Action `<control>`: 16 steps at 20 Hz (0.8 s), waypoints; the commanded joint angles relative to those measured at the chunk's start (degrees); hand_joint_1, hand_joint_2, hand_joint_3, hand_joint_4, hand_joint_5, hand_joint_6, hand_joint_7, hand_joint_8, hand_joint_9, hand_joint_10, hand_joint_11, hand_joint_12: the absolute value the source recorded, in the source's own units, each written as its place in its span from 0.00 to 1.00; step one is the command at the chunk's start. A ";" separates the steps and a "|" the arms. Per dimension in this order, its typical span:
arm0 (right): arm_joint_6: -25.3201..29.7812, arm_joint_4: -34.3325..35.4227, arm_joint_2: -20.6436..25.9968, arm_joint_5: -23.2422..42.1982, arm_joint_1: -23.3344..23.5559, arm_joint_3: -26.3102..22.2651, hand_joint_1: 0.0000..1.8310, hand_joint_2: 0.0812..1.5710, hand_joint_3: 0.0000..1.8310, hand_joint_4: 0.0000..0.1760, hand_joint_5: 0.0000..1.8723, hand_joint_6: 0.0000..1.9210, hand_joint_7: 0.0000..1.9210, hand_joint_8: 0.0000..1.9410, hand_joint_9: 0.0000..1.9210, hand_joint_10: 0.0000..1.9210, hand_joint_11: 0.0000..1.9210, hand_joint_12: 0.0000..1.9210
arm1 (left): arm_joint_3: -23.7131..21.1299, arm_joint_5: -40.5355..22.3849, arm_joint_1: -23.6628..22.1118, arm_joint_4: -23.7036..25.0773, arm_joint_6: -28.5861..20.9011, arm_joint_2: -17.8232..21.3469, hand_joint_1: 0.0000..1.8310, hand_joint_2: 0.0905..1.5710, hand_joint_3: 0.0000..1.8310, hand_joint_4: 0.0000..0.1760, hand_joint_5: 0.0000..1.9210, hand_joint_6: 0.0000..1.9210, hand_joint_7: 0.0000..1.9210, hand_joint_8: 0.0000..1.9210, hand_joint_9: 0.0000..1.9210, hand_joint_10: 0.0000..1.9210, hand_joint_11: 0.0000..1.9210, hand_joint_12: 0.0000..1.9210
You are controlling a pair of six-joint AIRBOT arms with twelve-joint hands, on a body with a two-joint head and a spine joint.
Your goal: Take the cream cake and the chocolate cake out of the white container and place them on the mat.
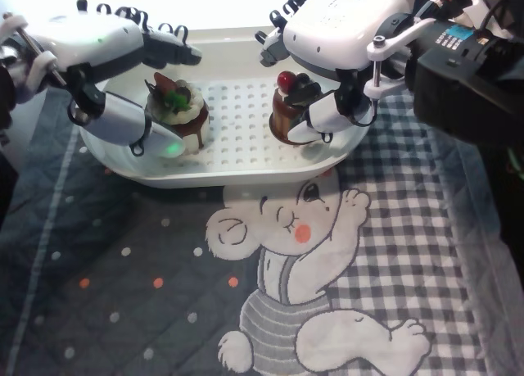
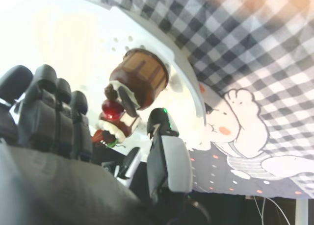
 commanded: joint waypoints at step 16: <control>-0.27 -0.16 -1.34 4.72 0.91 0.92 0.75 0.70 0.00 0.00 0.51 0.52 0.49 0.48 0.46 0.69 0.35 0.78 | 3.80 -2.79 0.85 -1.53 -0.14 -3.82 0.73 0.77 0.00 0.00 0.37 0.68 0.37 0.69 0.40 0.79 0.31 0.78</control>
